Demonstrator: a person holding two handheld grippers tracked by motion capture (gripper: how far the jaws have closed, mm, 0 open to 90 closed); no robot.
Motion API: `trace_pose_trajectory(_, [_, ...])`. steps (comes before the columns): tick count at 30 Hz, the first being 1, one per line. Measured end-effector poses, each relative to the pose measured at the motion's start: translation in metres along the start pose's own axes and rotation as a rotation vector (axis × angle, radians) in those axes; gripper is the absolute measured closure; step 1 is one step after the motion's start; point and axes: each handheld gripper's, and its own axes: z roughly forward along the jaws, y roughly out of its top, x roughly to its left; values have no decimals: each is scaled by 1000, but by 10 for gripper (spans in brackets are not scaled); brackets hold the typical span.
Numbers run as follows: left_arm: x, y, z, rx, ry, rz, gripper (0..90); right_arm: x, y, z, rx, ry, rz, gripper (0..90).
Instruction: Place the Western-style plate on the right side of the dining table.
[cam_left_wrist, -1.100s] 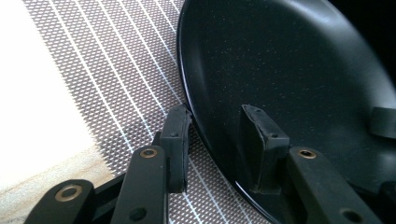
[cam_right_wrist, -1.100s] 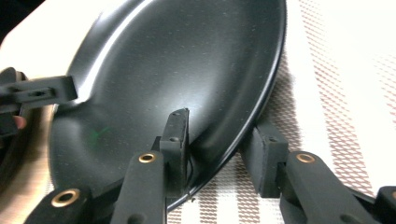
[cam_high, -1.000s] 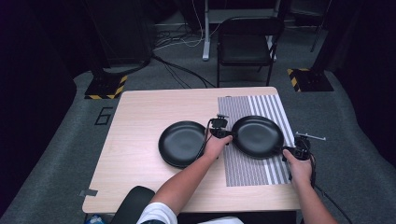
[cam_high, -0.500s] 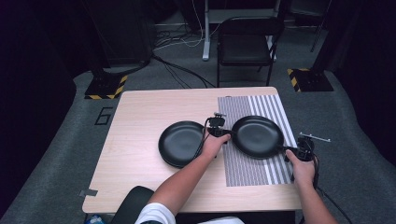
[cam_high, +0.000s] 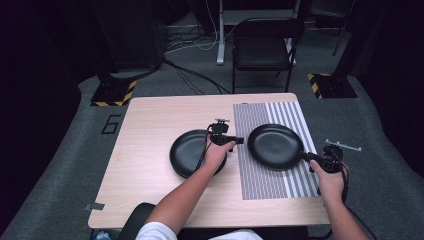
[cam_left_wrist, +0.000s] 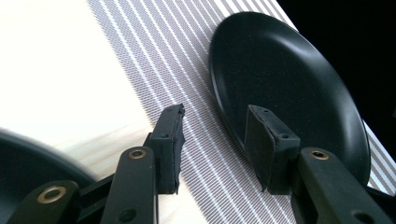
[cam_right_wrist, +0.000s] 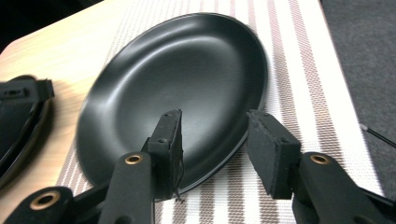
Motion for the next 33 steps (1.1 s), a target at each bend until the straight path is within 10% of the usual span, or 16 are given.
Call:
trace_pose_trajectory(17, [21, -7, -51, -93, 115, 76, 507, 47, -6, -5, -14, 140, -156, 501])
trace_pose_trajectory(20, [27, -9, -60, -114, 135, 65, 483, 56, -10, -3, 0, 150, -240, 497])
trace_pose_trajectory(33, [70, -30, -107, -166, 243, 16, 450, 90, -25, 12, 109, 297, -320, 449])
